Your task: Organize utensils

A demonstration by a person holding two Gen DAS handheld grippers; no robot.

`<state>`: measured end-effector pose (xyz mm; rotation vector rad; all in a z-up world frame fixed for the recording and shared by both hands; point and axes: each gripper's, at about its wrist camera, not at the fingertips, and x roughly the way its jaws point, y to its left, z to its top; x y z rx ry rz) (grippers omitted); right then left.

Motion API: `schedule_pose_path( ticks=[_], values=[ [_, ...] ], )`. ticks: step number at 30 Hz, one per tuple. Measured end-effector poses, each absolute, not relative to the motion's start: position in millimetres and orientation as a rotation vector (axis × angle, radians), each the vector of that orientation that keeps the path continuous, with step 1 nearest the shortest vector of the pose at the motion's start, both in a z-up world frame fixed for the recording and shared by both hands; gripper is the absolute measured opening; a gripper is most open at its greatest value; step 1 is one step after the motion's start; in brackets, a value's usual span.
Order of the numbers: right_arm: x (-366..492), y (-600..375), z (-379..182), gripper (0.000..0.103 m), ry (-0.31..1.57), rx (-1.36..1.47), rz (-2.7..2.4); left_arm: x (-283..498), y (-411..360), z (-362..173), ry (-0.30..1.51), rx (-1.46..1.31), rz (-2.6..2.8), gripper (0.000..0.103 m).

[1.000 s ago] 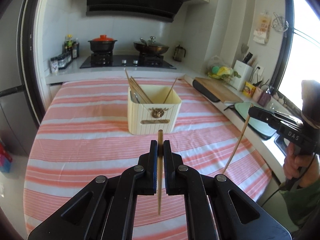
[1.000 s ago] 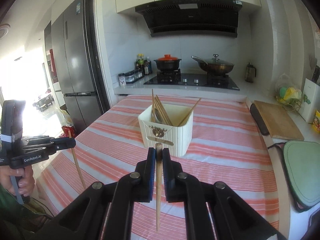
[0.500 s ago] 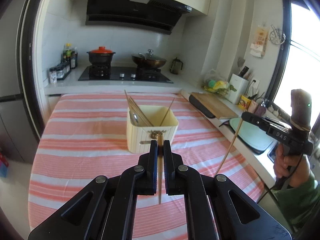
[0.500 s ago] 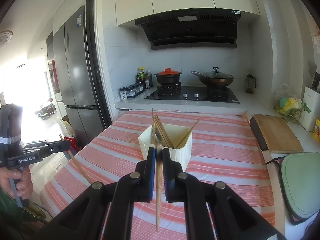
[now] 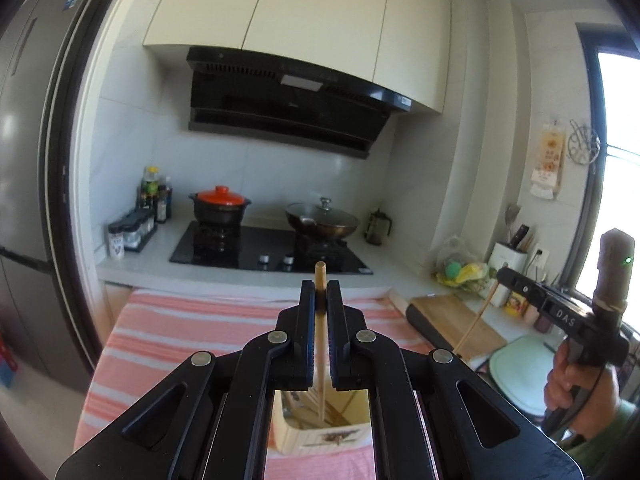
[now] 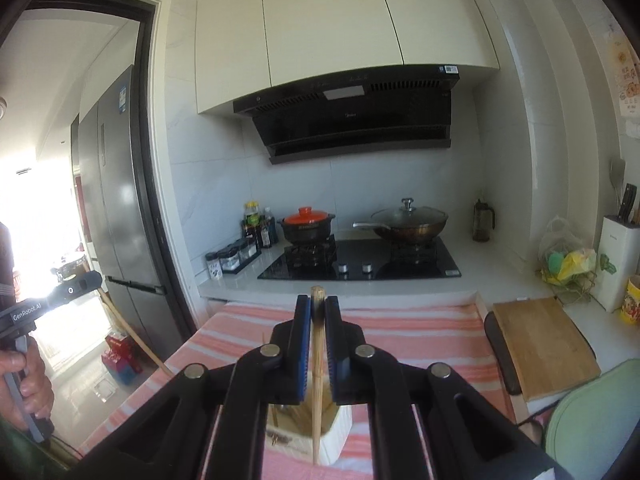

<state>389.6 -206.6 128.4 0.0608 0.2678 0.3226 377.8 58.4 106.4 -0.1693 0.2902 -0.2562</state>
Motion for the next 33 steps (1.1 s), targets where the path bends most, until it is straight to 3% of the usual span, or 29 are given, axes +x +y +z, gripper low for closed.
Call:
schedule_pose_path(
  ticks=[9, 15, 17, 18, 19, 20, 21, 22, 25, 27, 29, 33],
  values=[
    [460, -162, 85, 0.007, 0.255, -0.008, 0.351, 470, 36, 32, 0.47, -0.191, -0.254, 0.004],
    [508, -125, 21, 0.008, 0.516, -0.09, 0.432, 506, 30, -15, 0.657, -0.203, -0.264, 0.004],
    [522, -114, -1, 0.008, 0.622, -0.124, 0.441, 511, 24, -24, 0.707, -0.157, -0.239, 0.012],
    [527, -112, -8, 0.009, 0.666, -0.129, 0.438, 509, 23, -26, 0.72, -0.13, -0.226, 0.029],
    [530, -113, -13, 0.015, 0.687, -0.118, 0.43, 503, 22, -25, 0.714, -0.104, -0.213, 0.054],
    [529, -117, -13, 0.03, 0.684, -0.097, 0.421, 494, 22, -22, 0.69, -0.079, -0.205, 0.065],
    [525, -125, -10, 0.038, 0.666, -0.071, 0.409, 483, 24, -17, 0.657, -0.051, -0.196, 0.081],
    [518, -133, -4, 0.049, 0.634, -0.046, 0.396, 468, 25, -12, 0.624, -0.017, -0.182, 0.09],
    [488, -156, 21, 0.056, 0.543, -0.018, 0.369, 430, 28, -1, 0.557, 0.072, -0.141, 0.1],
    [463, -166, 38, 0.065, 0.498, -0.029, 0.343, 397, 29, 3, 0.508, 0.099, -0.106, 0.103],
    [428, -175, 49, 0.082, 0.446, -0.04, 0.306, 361, 29, 5, 0.459, 0.084, -0.056, 0.103],
    [356, -179, 51, 0.087, 0.402, -0.05, 0.227, 305, 24, -1, 0.47, 0.043, -0.015, 0.103]
  ],
)
